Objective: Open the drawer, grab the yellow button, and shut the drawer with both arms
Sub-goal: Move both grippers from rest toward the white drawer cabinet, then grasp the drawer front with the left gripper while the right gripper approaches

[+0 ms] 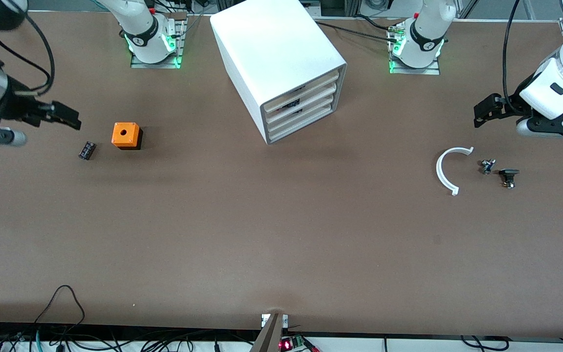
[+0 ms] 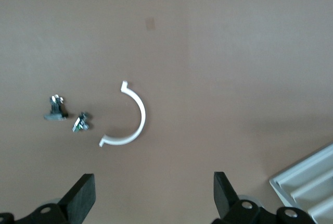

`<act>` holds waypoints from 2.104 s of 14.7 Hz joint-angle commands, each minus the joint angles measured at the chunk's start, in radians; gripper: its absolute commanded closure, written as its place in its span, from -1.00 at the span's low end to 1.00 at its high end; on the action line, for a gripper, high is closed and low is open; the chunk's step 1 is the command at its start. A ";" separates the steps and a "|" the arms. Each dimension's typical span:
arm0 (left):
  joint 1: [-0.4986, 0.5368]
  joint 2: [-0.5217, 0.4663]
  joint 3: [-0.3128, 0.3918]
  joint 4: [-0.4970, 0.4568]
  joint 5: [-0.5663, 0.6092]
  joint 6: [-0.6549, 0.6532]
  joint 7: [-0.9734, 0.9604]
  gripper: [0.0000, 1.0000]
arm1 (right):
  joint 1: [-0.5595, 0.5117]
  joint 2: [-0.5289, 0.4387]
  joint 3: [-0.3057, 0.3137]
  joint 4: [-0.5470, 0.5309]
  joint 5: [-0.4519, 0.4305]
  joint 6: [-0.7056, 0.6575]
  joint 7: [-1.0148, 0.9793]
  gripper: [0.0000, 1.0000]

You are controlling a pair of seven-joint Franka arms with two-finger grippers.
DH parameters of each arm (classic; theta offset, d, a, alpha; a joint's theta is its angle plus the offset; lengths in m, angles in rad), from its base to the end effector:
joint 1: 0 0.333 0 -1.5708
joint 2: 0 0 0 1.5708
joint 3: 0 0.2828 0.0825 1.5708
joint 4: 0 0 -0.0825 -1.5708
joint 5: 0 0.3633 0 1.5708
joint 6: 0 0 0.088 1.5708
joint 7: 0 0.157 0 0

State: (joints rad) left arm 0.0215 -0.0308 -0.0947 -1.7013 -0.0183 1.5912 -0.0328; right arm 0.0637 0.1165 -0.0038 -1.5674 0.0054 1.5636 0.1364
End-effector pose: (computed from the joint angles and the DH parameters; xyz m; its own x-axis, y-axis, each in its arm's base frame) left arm 0.5171 -0.0412 0.5006 0.9960 -0.0395 -0.0798 -0.0386 -0.9992 0.0127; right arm 0.5526 0.0341 0.4788 0.9898 -0.0768 -0.1196 -0.0760 -0.9970 0.0114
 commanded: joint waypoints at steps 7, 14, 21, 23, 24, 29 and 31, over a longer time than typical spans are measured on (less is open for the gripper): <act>-0.015 0.052 -0.031 0.009 -0.304 -0.194 0.016 -1.00 | 0.021 0.144 0.010 0.012 0.008 0.110 0.002 -0.99; -0.014 0.129 -0.129 -0.005 -0.534 -0.194 0.104 -1.00 | 0.065 0.261 0.011 0.032 0.010 0.168 0.009 -0.99; 0.014 0.197 -0.131 -0.220 -0.762 -0.019 0.539 -0.99 | 0.157 0.281 0.013 0.078 0.011 0.211 0.227 -0.99; 0.015 0.193 -0.132 -0.294 -0.843 0.025 0.606 -0.99 | 0.163 0.279 0.013 0.078 0.045 0.211 0.253 -0.99; 0.014 0.193 -0.131 -0.314 -0.877 0.029 0.623 -0.98 | 0.165 0.279 0.013 0.078 0.066 0.211 0.265 -0.99; 0.003 0.190 -0.140 -0.507 -1.086 0.090 0.801 -0.85 | 0.186 0.293 0.013 0.115 0.131 0.211 0.406 -0.99; -0.005 0.201 -0.158 -0.549 -1.117 0.099 0.856 -0.63 | 0.232 0.319 0.013 0.163 0.133 0.205 0.521 -0.99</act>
State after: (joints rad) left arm 0.0212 0.1944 -0.2354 -2.1842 -1.0818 1.6680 0.7479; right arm 0.2480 0.3910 0.0127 -1.4806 0.1229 1.7809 0.5538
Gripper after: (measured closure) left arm 0.093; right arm 0.004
